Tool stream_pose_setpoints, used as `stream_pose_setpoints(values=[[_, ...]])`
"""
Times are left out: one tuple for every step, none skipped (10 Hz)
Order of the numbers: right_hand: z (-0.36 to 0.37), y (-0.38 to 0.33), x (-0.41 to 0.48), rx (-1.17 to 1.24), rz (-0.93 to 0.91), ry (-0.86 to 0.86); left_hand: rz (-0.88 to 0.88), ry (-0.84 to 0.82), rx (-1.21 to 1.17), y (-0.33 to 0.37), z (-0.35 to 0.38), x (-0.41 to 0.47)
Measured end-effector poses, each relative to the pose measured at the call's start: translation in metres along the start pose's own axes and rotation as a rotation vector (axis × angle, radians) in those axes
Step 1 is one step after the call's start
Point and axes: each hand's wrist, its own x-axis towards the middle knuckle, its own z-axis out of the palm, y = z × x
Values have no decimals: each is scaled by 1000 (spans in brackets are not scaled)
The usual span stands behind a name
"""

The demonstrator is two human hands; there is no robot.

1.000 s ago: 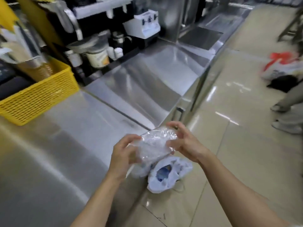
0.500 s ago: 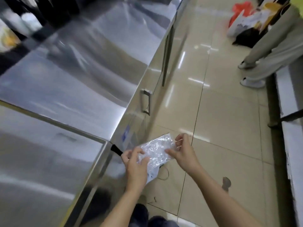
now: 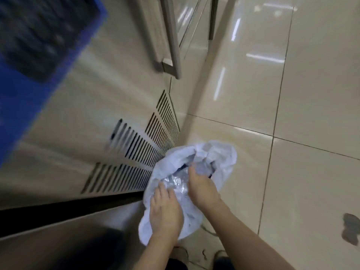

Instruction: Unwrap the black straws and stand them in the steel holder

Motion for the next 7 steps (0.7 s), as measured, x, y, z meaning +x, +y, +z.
stream_pose_setpoints(values=[[40, 8, 26, -221, -65, -125, -10, -268, 106, -3, 29, 27], [69, 24, 33, -201, 65, -66, 51, -410, 153, 1, 46, 49], [76, 31, 39, -384, -32, -334, 54, -488, 101, 4, 36, 58], [32, 10, 27, -319, -214, -266, 17, -344, -17, 2, 11, 50], [-34, -11, -6, -193, -212, -194, -61, -241, -135, 5, -28, 18], [-114, -29, -41, -174, -188, -112, -129, -234, -212, 19, -87, -21], [-188, -42, -82, -162, -142, -36, -104, -192, -327, 35, -145, -66]])
